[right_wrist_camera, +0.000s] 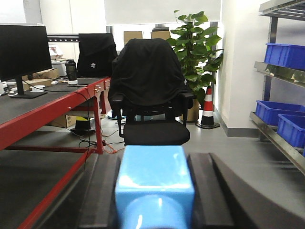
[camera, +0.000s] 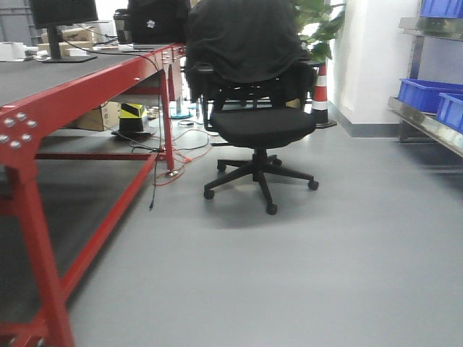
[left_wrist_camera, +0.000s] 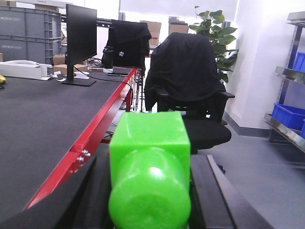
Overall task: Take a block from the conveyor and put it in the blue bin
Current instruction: 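Drive away from the conveyor toward the shelves of blue bins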
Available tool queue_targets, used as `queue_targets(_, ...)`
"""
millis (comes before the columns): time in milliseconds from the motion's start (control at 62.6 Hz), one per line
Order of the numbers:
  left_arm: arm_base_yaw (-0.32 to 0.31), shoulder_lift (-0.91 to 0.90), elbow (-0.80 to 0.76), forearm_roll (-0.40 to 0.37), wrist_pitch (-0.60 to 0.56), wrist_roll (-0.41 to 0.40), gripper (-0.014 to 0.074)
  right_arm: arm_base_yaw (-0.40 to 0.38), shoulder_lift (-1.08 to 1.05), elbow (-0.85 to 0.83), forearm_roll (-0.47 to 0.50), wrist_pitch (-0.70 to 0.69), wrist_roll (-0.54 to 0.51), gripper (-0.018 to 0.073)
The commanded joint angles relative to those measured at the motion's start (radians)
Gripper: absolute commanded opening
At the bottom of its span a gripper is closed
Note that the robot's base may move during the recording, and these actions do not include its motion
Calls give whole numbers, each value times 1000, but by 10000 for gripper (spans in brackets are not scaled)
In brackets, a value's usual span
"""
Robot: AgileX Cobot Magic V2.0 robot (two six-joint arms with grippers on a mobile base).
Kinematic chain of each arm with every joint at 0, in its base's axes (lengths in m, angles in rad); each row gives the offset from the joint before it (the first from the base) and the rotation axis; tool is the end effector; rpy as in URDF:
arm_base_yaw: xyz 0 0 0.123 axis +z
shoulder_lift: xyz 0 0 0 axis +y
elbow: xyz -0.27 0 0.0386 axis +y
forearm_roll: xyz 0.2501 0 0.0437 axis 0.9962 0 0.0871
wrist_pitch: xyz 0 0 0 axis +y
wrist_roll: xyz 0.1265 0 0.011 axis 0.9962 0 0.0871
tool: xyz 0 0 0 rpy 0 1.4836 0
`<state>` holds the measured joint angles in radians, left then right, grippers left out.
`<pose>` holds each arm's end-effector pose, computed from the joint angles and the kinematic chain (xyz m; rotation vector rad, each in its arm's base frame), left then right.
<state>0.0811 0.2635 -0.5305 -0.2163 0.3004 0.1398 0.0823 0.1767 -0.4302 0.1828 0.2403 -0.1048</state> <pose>0.1059 0.0005 0.3463 -0.0609 1.5094 -0.0368 0.0975 0.0136 0.3266 -0.0422 1.4680 0.1580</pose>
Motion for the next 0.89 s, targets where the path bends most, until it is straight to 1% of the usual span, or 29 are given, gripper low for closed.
queue_targets(0, -5, -3, 0, 1, -26, -2, -111, -1, -3, 3, -9, -16, -2, -162)
queue_targets(879, -5, -3, 0, 1, -26, -2, -111, -1, -3, 3, -9, -16, -2, -162)
